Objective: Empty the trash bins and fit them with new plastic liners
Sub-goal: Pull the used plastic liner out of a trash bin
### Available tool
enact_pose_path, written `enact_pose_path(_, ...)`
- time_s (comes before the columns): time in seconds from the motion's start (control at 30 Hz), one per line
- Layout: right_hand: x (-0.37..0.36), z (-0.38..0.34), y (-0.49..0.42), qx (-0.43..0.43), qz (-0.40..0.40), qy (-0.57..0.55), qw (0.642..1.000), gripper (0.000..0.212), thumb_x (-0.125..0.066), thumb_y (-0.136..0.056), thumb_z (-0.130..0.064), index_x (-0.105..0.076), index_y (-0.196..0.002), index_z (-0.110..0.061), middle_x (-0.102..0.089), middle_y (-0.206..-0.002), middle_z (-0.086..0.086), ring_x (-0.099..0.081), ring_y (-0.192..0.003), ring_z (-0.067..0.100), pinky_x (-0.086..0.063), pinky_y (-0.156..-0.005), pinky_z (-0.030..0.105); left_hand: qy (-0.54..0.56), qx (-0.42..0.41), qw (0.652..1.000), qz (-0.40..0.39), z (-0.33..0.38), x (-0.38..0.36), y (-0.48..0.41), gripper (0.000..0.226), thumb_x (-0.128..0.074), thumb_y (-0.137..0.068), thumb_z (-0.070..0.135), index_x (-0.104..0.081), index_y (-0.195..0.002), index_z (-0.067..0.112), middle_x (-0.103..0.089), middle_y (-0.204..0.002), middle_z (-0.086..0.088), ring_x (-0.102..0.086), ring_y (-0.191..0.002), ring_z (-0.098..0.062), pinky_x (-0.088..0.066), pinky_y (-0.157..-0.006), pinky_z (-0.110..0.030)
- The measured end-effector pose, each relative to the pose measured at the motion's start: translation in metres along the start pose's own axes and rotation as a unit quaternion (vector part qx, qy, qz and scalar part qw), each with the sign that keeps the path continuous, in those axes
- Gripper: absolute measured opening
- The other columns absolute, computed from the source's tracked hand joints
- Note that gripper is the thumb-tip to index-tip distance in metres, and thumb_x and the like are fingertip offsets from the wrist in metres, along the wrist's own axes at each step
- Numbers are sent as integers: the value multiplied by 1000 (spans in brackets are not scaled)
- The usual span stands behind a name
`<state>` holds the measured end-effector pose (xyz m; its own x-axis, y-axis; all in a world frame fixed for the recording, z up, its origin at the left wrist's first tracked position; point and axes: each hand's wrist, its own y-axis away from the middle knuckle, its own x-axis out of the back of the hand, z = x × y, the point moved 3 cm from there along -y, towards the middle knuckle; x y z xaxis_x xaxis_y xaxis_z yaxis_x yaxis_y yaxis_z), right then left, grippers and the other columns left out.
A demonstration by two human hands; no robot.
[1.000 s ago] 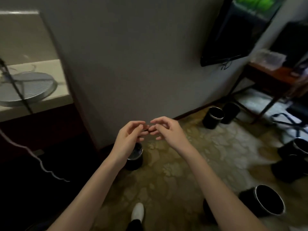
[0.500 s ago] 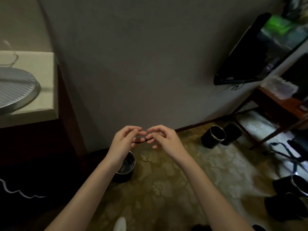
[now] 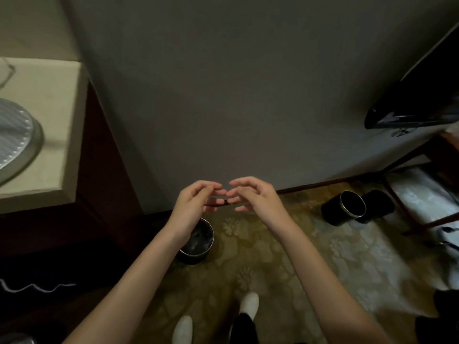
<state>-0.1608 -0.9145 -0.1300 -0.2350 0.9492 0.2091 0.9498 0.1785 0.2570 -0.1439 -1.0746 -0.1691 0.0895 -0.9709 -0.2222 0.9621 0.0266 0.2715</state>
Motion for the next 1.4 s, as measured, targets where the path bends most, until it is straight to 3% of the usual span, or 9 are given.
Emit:
enact_pose_path(0.2, 23, 32, -43, -23, -37, -22, 999, 18, -51, -101, -11, -66, -111, -10, -76, -94, 5, -72, -86, 16, -58, -69, 26, -19, 41, 999, 7, -32, -7, -27, 27, -45, -103, 14, -64, -115, 1, -73, -105, -14, -69, -88, -23, -52, -77, -33)
enact_pose_path(0.43, 20, 118, -121, -108, -103, -17, 989, 17, -49, -100, -8, -65, -104, -7, -72, -90, 10, -69, -71, 12, -56, -61, 23, -57, 84, 982, 157, -93, 12, -48, 27, -43, -104, 15, -64, -116, 6, -73, -105, -10, -70, -84, -16, -57, -76, -28)
enact_pose_path(0.57, 9, 189, -153, -115, -135, -6, 984, 16, -50, -100, -14, -66, -101, -12, -73, -90, 6, -70, -78, 15, -54, -62, 23, -80, 112, 968, 212, -157, 32, -72, 25, -40, -105, 17, -64, -113, 13, -73, -105, -6, -69, -90, -17, -57, -71, -22)
enact_pose_path(0.67, 9, 258, -174, -110, -143, 20, 983, 15, -51, -101, -17, -65, -99, -14, -72, -89, 4, -68, -76, 12, -53, -61, 21, -85, 125, 958, 244, -228, 51, -94, 24, -40, -105, 17, -64, -110, 18, -73, -105, -3, -69, -92, -18, -56, -76, -26)
enact_pose_path(0.83, -6, 417, -227, -126, -126, 95, 979, 12, -52, -100, -14, -61, -93, -14, -70, -71, -3, -55, -45, 7, -41, -41, 18, -134, 165, 946, 243, -391, 99, -139, 22, -41, -104, 17, -62, -106, 25, -67, -106, -7, -64, -91, -20, -52, -74, -29)
enact_pose_path(1.1, -43, 658, -333, -97, -180, 292, 934, 21, -52, -100, -33, -57, -91, -14, -70, -60, -4, -54, -34, 10, -35, -33, 17, -254, 279, 903, 204, -629, 184, -217, 52, -49, -100, 41, -37, -141, 12, -62, -92, -10, -62, -72, -20, -49, -53, -28)
enact_pose_path(1.2, -69, 708, -379, -33, -200, 354, 913, 28, -50, -99, -42, -61, -93, -17, -72, -63, -1, -65, -46, 14, -44, -39, 18, -262, 231, 921, 175, -682, 202, -259, 35, -45, -103, 27, -43, -131, 6, -63, -84, -11, -60, -49, -15, -44, -40, -23)
enact_pose_path(1.3, -87, 722, -380, 16, -156, 453, 878, 22, -47, -97, -27, -58, -91, -9, -68, -76, 6, -66, -67, 19, -47, -57, 25, -331, 190, 904, 193, -695, 201, -270, 18, -40, -103, 16, -54, -109, 7, -65, -78, -15, -58, -51, -21, -44, -45, -28)
enact_pose_path(1.4, -85, 704, -372, 6, -140, 451, 881, 24, -50, -94, -19, -58, -73, -12, -58, -53, -5, -54, -39, -2, -33, -38, 11, -353, 179, 902, 172, -676, 196, -268, 21, -41, -102, 16, -59, -95, 9, -64, -72, -16, -60, -59, -28, -49, -53, -33)
